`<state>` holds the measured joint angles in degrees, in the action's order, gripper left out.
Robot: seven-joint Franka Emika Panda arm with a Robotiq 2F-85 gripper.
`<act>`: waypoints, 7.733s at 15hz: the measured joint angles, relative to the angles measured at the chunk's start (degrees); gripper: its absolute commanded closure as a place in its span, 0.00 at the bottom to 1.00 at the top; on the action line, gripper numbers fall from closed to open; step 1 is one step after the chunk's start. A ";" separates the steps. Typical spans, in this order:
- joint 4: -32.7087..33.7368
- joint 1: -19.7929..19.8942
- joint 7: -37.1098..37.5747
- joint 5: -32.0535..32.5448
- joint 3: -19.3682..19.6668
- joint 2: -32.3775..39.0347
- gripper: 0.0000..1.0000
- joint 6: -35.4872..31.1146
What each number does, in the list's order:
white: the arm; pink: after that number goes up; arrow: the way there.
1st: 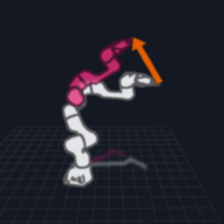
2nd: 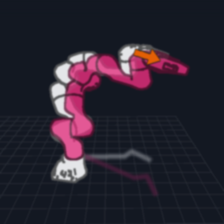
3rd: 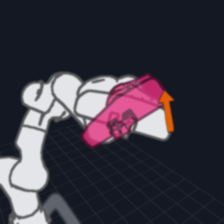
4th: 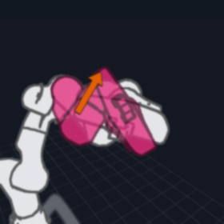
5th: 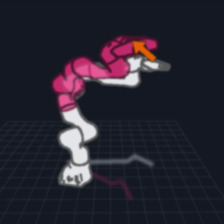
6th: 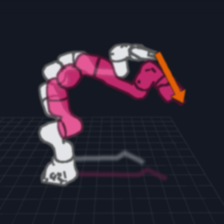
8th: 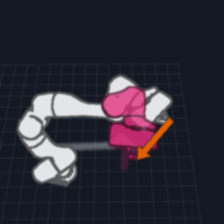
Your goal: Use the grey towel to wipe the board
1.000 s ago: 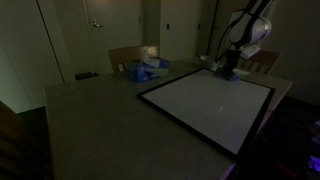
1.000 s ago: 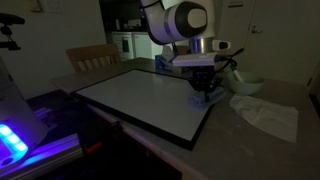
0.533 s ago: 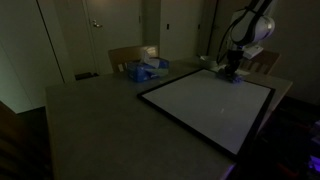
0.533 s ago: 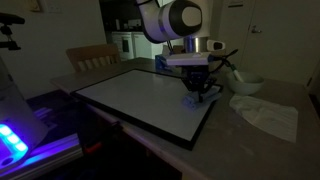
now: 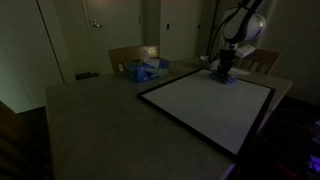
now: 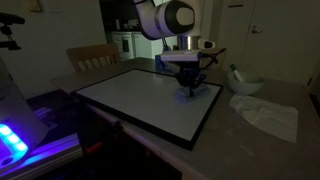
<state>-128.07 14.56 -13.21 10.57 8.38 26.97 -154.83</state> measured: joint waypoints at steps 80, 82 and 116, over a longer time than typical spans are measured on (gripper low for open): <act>10.13 -23.79 -0.21 -6.32 -20.94 3.84 0.90 25.50; 10.14 -23.82 -0.04 -6.32 -20.91 3.84 0.98 25.48; -9.57 -29.21 15.77 -7.88 -23.06 -6.54 0.98 12.60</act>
<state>-137.64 -14.65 2.56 2.69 -14.68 20.43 -142.23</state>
